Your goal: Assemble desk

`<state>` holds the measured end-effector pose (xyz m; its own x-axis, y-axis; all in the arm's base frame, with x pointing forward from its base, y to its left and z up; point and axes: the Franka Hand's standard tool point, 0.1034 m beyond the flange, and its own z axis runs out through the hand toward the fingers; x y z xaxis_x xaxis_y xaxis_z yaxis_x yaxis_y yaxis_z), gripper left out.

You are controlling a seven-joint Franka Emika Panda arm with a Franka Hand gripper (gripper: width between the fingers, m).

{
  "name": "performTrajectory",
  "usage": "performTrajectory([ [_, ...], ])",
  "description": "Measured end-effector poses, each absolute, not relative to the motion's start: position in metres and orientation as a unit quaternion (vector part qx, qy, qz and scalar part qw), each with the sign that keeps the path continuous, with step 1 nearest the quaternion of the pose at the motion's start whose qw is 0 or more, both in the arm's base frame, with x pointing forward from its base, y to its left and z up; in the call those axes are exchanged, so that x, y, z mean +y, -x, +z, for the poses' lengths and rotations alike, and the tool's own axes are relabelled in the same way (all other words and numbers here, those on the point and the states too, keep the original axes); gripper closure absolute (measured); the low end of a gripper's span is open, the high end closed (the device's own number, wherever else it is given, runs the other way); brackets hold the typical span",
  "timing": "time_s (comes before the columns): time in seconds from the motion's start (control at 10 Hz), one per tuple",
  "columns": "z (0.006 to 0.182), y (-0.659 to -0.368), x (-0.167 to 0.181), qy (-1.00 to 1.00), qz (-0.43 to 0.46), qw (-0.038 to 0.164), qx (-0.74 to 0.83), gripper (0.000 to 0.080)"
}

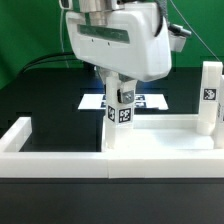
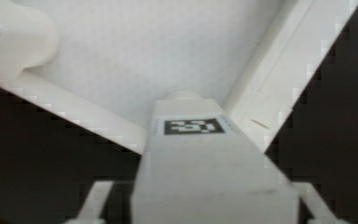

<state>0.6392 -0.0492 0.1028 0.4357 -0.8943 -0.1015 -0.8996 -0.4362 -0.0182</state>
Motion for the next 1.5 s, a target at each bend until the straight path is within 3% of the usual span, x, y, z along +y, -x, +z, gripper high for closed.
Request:
performTrajectory([
  [0.5, 0.104, -0.641, -0.05, 0.741, 0.038, 0.03, 0.669, 0.0511],
  [1.0, 0.103, -0.637, -0.053, 0.581, 0.027, 0.042, 0.812, 0.05],
  [1.3, 0.103, -0.631, -0.057, 0.523, 0.03, 0.022, 0.852, 0.0482],
  [1.5, 0.103, -0.63, -0.058, 0.523, 0.032, 0.02, 0.851, 0.0473],
])
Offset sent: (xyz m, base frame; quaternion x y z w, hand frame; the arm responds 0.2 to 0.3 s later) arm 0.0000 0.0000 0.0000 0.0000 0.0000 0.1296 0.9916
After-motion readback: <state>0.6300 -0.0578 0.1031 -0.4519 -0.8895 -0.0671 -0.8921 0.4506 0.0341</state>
